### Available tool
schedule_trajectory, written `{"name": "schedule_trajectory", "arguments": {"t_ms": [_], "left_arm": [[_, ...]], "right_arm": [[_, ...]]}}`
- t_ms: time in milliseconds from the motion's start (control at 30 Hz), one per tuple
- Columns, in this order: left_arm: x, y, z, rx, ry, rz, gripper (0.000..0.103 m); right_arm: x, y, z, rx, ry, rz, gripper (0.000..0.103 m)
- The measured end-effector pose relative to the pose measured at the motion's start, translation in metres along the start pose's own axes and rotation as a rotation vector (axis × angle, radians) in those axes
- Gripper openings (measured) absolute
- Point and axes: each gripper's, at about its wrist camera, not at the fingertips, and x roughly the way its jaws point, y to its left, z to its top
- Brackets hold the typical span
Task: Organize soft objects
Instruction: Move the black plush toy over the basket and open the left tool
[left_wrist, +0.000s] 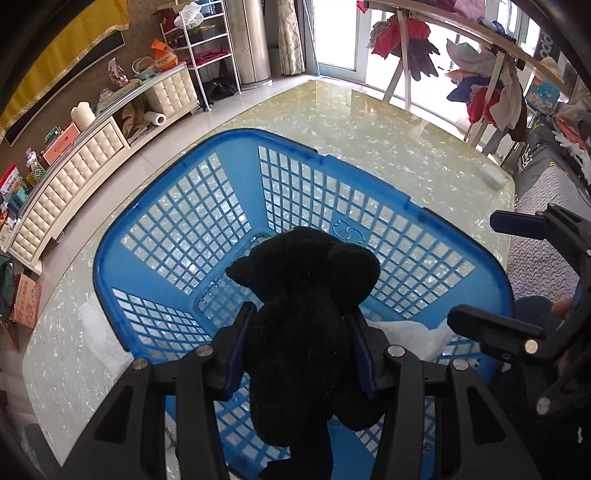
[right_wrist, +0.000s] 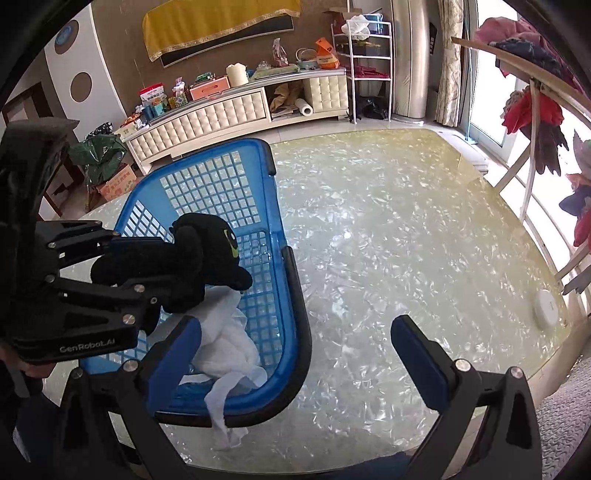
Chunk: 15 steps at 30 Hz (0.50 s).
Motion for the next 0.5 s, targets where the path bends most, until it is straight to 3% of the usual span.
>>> {"name": "schedule_trajectory", "arguments": {"t_ms": [500], "left_arm": [[0.0004, 0.004, -0.0018, -0.004, 0.028, 0.007, 0.056]], "right_arm": [[0.0012, -0.0001, -0.0014, 0.016, 0.018, 0.012, 0.103]]}}
